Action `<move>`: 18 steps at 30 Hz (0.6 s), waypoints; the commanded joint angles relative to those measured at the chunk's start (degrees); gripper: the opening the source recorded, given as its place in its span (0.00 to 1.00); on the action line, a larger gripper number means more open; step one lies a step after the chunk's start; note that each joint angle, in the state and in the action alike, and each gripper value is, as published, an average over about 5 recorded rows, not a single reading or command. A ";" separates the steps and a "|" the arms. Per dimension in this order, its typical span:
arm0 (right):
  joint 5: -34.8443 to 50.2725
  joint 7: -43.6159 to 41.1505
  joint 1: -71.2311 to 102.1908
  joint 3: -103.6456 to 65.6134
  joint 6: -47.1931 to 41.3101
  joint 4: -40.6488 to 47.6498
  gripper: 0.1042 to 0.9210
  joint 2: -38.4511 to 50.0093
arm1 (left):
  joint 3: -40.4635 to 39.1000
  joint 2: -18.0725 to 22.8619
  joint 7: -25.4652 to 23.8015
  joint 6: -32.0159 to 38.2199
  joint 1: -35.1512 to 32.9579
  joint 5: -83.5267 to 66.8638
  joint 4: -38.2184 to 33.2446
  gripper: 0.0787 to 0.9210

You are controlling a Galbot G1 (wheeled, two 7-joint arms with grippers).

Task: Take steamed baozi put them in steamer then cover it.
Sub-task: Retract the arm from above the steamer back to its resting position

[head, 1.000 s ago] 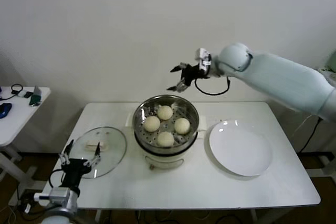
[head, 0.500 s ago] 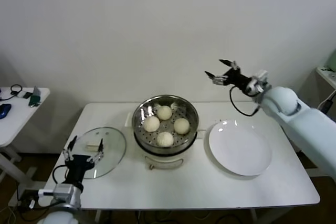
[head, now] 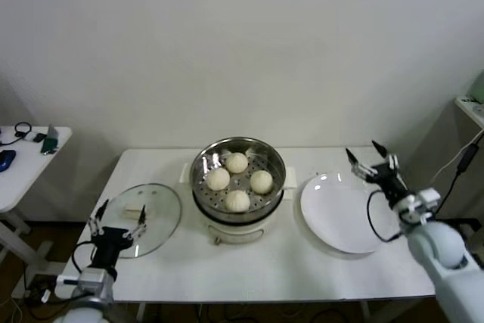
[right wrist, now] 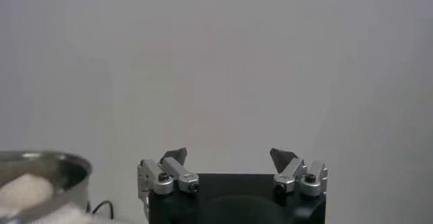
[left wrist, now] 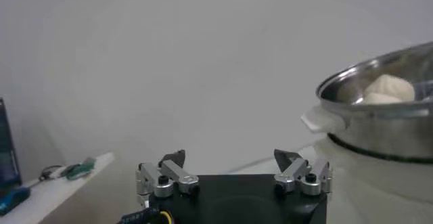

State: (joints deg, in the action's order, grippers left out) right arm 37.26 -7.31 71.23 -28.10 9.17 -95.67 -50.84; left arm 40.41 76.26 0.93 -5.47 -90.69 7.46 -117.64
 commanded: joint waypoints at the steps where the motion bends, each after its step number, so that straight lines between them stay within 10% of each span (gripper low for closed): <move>1: -4.27 0.75 22.02 -9.05 7.19 -4.67 0.88 -13.08 | 0.58 -7.27 4.98 5.50 -0.22 28.57 2.86 0.88; 10: -5.75 0.92 25.34 -6.78 9.55 -6.28 0.88 -18.04 | -1.54 -8.42 18.41 8.80 1.88 58.07 17.19 0.88; 18: -6.21 1.06 25.07 -6.15 9.05 -6.53 0.88 -18.85 | -1.86 -6.95 20.91 10.39 5.62 64.63 27.33 0.88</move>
State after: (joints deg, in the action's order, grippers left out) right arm 32.15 -6.35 91.72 -33.27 16.53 -100.93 -65.84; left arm 39.09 70.37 15.08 2.45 -87.97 52.61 -103.34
